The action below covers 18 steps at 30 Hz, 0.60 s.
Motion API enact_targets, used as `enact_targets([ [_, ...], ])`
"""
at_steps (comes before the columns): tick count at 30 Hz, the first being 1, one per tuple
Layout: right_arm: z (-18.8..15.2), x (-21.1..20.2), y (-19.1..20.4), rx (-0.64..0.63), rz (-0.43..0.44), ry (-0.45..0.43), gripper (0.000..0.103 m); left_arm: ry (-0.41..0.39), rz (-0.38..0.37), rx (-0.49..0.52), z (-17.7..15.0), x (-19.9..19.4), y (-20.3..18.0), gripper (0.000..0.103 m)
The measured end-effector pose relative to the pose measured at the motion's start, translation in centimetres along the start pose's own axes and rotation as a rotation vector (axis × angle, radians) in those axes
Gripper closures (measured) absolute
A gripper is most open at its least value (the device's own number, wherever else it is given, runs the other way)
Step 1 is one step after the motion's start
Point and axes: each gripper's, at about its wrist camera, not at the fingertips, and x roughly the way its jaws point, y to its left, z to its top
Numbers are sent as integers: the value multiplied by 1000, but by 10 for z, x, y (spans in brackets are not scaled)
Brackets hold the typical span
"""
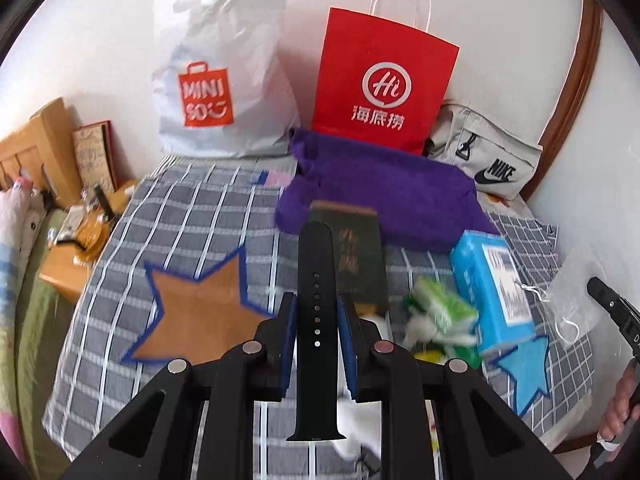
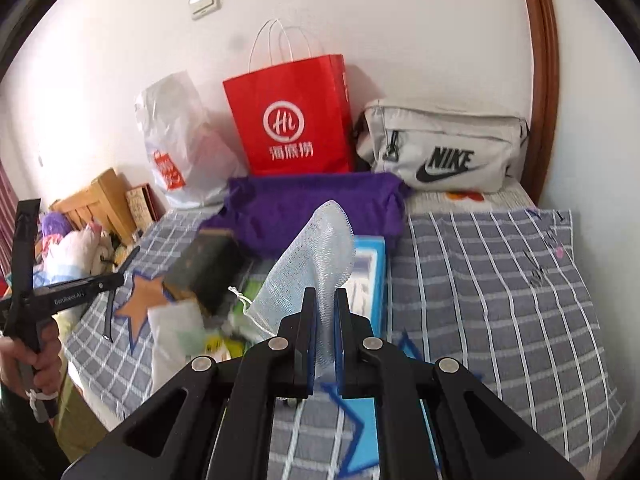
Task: Organize soft objects
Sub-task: 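Carry the strap and mesh bag onto the purple towel and open both tools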
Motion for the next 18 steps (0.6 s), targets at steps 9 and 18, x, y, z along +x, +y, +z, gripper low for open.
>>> enact_targets([
  [9, 54, 56, -2, -1, -10, 0, 96, 6, -22, -12, 69, 51, -5, 83],
  [18, 97, 125, -8, -5, -20, 35, 96, 36, -45, -34, 118, 112, -8, 83],
])
